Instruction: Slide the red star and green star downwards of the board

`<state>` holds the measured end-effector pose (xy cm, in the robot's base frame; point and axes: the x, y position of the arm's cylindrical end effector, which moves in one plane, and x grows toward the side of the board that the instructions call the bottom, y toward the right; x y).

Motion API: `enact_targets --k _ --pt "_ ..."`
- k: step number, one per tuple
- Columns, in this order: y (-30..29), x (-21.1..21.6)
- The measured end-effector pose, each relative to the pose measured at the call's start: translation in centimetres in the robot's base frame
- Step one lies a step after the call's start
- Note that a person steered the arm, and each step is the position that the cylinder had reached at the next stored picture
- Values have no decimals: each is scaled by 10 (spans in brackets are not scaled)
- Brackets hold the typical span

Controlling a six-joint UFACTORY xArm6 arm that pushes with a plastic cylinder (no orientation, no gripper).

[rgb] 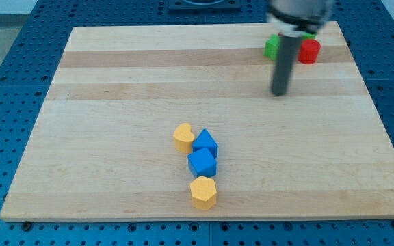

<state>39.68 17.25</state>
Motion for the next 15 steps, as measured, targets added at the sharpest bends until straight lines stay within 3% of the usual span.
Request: enact_targets --k 1,2,3,6,8,9,13,14,15 --pt "80 -21" --pt "80 -21" --pt "80 -116" --pt "77 -204" --pt "60 -189" --pt "44 -156" --pt "-66 -94" --pt "-26 -105" --pt "-1 -149"
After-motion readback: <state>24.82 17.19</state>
